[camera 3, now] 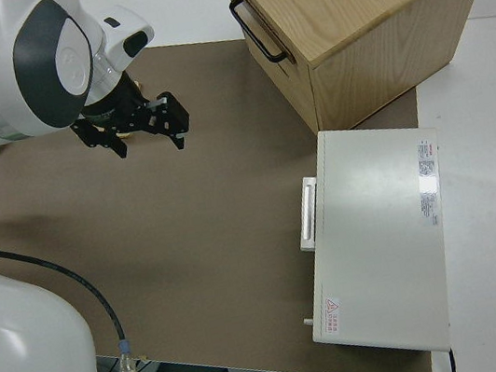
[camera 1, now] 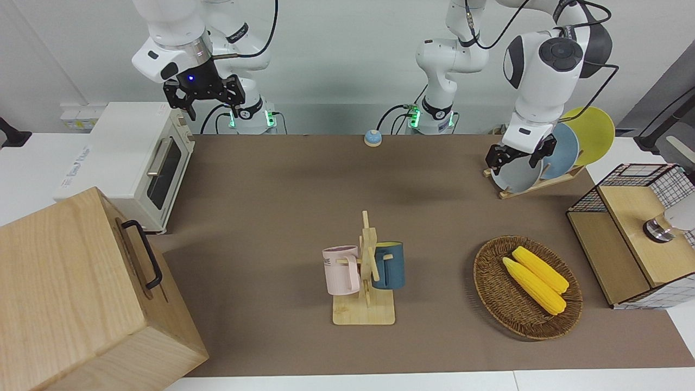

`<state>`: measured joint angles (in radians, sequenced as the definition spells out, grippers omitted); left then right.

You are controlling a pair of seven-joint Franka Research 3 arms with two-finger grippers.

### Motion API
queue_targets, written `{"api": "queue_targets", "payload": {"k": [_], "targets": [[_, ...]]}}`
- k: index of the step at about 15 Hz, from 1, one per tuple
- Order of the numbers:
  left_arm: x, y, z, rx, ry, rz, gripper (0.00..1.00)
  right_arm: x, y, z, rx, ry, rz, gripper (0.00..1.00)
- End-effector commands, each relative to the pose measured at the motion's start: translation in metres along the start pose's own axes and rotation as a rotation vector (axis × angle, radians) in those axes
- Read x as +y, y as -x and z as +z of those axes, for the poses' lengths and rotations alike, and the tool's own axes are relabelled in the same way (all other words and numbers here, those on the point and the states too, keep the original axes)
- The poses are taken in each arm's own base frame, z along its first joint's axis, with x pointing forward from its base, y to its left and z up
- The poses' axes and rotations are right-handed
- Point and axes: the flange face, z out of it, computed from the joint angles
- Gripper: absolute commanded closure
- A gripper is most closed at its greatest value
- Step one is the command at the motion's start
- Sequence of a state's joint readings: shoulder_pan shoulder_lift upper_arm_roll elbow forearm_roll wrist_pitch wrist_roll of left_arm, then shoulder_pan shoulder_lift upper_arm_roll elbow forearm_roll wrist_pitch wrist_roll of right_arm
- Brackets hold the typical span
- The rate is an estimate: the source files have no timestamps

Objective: Pick gray plate from low plate rack and place it on table with left arm
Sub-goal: 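Lower the left gripper onto the gray plate's rim and close it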

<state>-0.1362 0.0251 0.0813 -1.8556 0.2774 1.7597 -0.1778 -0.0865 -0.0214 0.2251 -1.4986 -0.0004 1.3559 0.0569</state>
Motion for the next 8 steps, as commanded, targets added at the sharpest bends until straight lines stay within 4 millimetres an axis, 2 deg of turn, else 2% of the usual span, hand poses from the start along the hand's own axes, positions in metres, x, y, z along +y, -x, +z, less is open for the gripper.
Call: {"api": "queue_targets", "payload": {"k": [1, 4, 7, 8], "targets": [[-0.011, 0.012, 0.024, -0.121, -0.148, 0.022, 0.00, 0.003, 0.004, -0.004, -0.005, -0.003, 0.003, 0.011], [-0.029, 0.019, 0.039, -0.223, -0.186, -0.003, 0.00, 0.004, 0.004, -0.004, -0.005, -0.003, 0.004, 0.013], [-0.045, 0.020, 0.063, -0.320, -0.284, -0.009, 0.00, 0.004, 0.004, -0.004, -0.005, -0.003, 0.004, 0.011], [-0.057, 0.019, 0.076, -0.353, -0.285, -0.027, 0.00, 0.004, 0.004, -0.004, -0.005, -0.003, 0.004, 0.013]]}}
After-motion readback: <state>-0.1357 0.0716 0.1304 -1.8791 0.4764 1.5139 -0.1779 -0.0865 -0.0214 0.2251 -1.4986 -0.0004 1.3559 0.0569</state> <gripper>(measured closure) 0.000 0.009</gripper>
